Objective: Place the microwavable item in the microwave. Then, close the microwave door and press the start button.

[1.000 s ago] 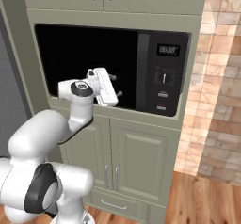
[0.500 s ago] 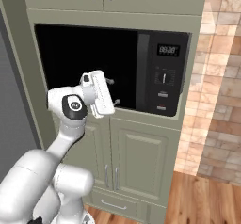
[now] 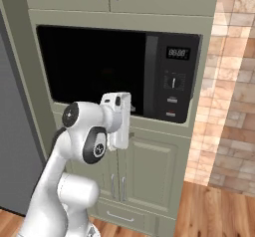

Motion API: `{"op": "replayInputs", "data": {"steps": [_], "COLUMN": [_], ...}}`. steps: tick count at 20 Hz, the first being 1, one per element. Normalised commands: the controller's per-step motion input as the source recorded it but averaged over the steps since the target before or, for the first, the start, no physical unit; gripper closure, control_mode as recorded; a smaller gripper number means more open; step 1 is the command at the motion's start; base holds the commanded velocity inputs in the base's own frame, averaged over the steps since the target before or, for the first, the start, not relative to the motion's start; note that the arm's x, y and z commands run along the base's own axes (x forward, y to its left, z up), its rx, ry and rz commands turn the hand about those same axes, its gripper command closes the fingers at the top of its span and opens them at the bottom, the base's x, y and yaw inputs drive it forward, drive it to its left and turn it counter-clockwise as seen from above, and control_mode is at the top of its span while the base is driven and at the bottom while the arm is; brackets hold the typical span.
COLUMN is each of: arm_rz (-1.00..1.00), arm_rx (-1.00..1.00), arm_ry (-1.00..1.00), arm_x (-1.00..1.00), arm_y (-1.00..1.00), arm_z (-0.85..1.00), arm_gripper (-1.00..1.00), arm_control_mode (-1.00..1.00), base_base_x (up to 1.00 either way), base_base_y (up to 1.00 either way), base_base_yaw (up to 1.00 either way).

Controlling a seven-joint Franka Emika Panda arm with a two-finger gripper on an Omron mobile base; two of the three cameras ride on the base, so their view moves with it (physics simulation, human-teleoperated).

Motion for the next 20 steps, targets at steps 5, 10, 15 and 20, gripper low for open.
{"op": "replayInputs", "data": {"steps": [5,10,15,20], "arm_rz": [0.22,0.17,0.15,0.20], "arm_rx": [0.81,0.59,0.26,0.15], "arm_ry": [-0.23,-0.32,-0.20,-0.06], "arm_x": [-0.25,0.17,0.50,0.66], "arm_y": [-0.98,-0.51,0.12,0.30], "arm_z": [-0.12,0.00,0.00,0.00], "arm_gripper": [-1.00,-1.00,-1.00,-1.00], "arm_control_mode": [-1.00,-1.00,-1.00,-1.00], "base_base_x": [0.00,0.00,0.00,0.00], "base_base_y": [0.00,0.00,0.00,0.00], "base_base_yaw": [0.00,0.00,0.00,0.00]}}
